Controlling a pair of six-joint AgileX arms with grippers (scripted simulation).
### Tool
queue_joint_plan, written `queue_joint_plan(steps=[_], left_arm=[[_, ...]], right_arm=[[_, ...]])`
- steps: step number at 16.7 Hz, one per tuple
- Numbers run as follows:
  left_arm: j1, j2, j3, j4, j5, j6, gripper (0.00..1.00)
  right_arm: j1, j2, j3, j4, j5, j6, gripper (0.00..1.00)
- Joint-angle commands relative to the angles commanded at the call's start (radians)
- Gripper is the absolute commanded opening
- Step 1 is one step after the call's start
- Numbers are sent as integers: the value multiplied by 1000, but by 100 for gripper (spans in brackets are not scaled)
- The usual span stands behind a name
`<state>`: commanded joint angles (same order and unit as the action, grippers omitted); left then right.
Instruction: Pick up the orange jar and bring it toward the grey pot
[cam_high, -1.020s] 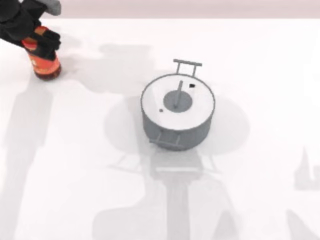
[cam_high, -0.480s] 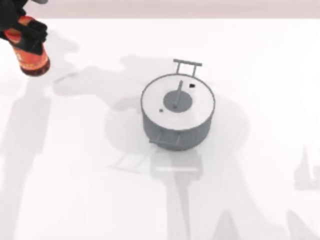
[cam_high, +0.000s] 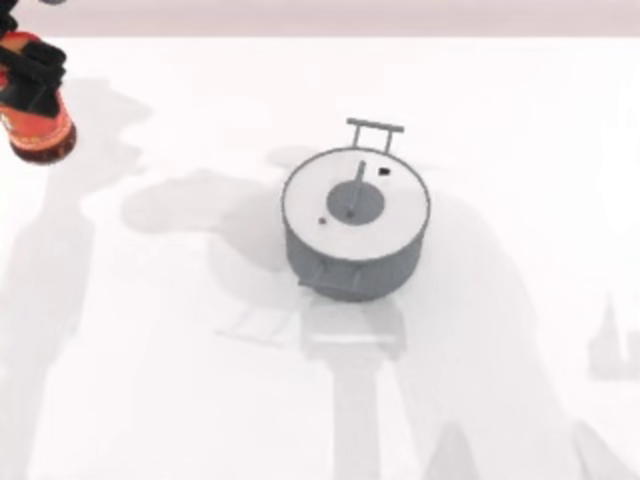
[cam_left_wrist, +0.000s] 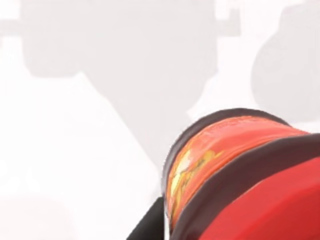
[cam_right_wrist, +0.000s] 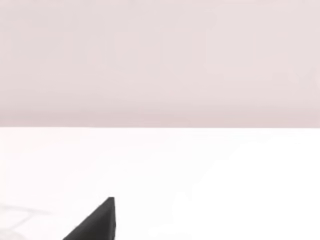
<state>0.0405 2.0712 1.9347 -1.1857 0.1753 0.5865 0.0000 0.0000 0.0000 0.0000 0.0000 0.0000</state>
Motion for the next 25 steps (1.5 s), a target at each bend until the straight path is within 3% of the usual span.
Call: queue_joint_plan(steps=[4,7,18,21,25], left_arm=[[-12,-1,-4,7,-5,-12,0],[-53,-20,-53,44,-37,-110,0],[-333,-155,-414,284,-245,-814,0],[-369,-178,-460,320,-273,-888,0],[-366,-174,-460,319,-273,-888,0]], right_arm=[[0,0,0,0,0,0,100],[0,0,0,0,0,0,100],[0,0,0,0,0,0,100],[0,0,0,0,0,0,100],[0,0,0,0,0,0,100]])
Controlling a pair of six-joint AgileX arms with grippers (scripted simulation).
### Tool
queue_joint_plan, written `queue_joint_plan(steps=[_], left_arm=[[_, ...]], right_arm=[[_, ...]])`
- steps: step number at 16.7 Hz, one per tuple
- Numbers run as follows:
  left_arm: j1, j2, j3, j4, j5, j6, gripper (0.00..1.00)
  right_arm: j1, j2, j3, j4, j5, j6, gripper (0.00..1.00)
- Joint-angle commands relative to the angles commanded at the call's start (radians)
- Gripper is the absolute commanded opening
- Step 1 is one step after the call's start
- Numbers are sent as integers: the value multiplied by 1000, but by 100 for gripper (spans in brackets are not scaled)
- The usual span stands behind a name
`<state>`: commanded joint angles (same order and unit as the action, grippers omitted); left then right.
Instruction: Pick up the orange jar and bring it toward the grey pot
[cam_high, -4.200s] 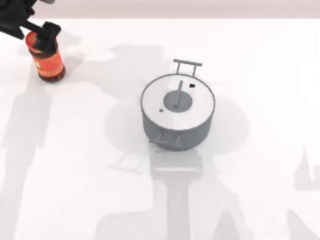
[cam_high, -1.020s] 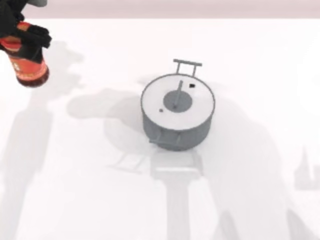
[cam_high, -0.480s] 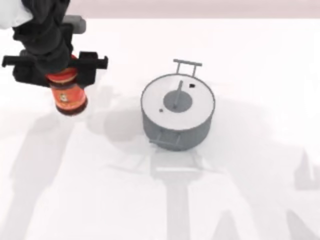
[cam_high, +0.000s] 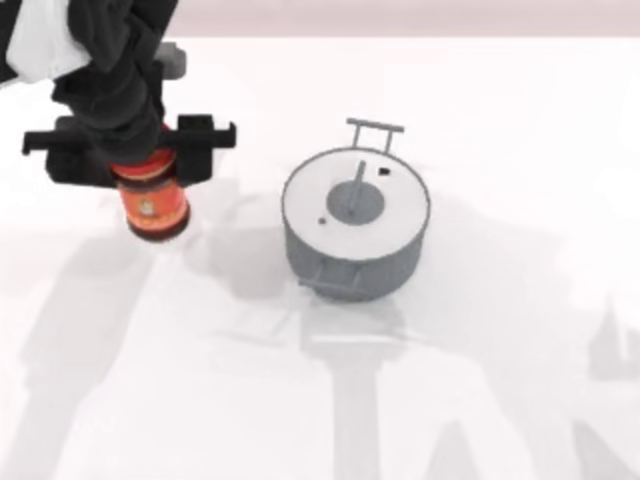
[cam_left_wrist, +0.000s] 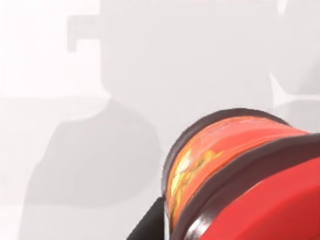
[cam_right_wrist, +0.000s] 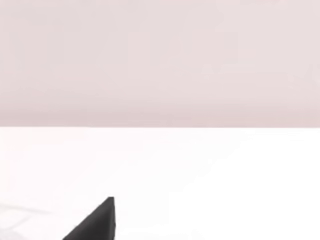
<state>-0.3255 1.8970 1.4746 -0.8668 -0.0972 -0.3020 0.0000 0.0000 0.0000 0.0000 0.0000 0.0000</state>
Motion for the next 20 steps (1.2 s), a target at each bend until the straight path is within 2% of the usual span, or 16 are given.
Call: queue_joint_plan(steps=[7,12,20], left_arm=[[4,71,-78,158,2,7,0],[5,79,-86,172,2,8,0],[5,79,-86,172,2,8,60]], right_arm=[[0,0,0,0,0,0,100],[0,0,0,0,0,0,100],[0,0,0,0,0,0,100]])
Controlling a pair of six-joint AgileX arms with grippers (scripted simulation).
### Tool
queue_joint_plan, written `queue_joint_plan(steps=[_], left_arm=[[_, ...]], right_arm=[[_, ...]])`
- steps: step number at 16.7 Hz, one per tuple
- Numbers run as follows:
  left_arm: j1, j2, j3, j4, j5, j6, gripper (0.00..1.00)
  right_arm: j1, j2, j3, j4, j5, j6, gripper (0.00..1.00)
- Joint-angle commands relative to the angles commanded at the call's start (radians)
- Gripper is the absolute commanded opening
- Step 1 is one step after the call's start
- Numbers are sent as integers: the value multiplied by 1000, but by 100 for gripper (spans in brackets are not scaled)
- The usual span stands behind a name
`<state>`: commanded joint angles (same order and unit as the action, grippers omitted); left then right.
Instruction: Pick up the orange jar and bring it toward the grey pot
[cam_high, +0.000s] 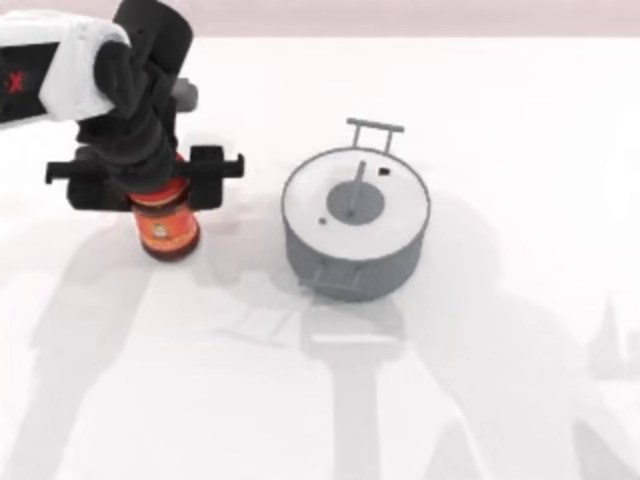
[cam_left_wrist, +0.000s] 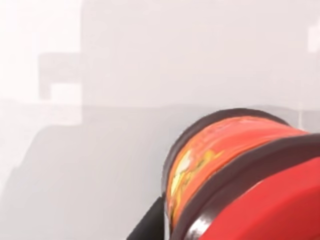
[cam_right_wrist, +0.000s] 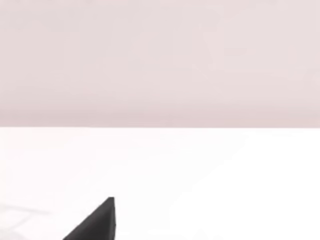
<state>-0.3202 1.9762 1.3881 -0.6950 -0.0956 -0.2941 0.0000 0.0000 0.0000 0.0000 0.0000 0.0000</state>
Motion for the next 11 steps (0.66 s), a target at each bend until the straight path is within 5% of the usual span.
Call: queue_joint_plan(steps=[5,11], left_arm=[[0,0,0,0,0,0,98],[0,0,0,0,0,0,100]], right_arm=[[0,0,0,0,0,0,100],[0,0,0,0,0,0,100]])
